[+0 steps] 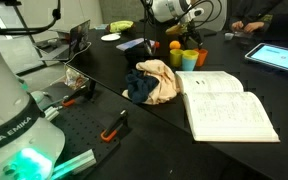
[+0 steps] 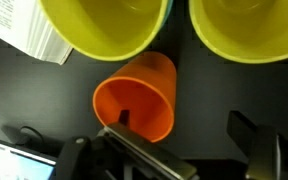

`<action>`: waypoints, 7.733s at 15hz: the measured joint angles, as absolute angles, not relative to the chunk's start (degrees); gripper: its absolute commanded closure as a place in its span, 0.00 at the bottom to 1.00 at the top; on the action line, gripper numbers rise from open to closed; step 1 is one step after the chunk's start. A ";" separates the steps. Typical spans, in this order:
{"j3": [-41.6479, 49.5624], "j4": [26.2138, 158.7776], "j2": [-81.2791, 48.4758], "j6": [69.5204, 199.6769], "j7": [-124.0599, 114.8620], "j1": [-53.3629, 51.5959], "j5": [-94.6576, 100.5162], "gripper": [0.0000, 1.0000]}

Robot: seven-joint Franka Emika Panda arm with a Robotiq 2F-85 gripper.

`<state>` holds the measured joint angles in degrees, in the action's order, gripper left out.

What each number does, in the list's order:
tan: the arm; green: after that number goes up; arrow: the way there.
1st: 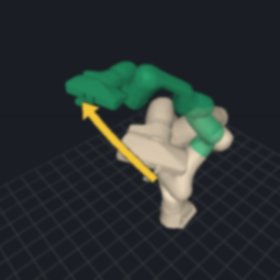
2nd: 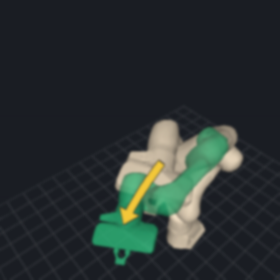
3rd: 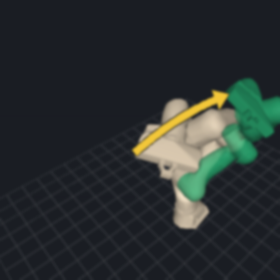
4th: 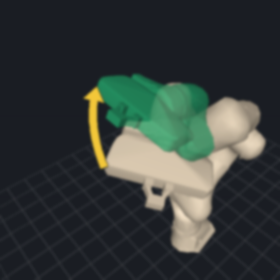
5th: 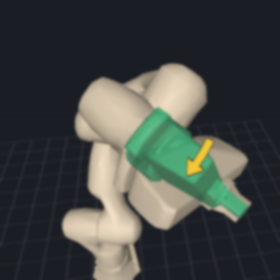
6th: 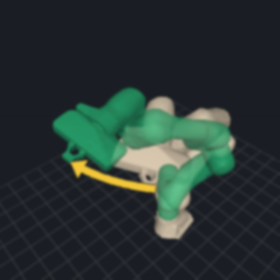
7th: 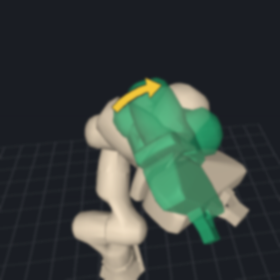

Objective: Stack the cups together

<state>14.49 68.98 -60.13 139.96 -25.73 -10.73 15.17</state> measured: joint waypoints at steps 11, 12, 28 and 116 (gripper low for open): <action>14.58 67.81 -62.57 146.41 -25.79 -10.10 14.30 0.95; 14.78 67.81 -62.57 146.42 -25.79 -10.10 14.30 0.99; 17.11 67.17 -53.32 133.62 -25.71 -11.18 16.54 0.96; 6.79 88.90 -45.79 135.67 -22.30 -12.53 12.48 0.95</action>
<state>6.79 88.90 -45.79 135.67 -22.30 -12.53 12.48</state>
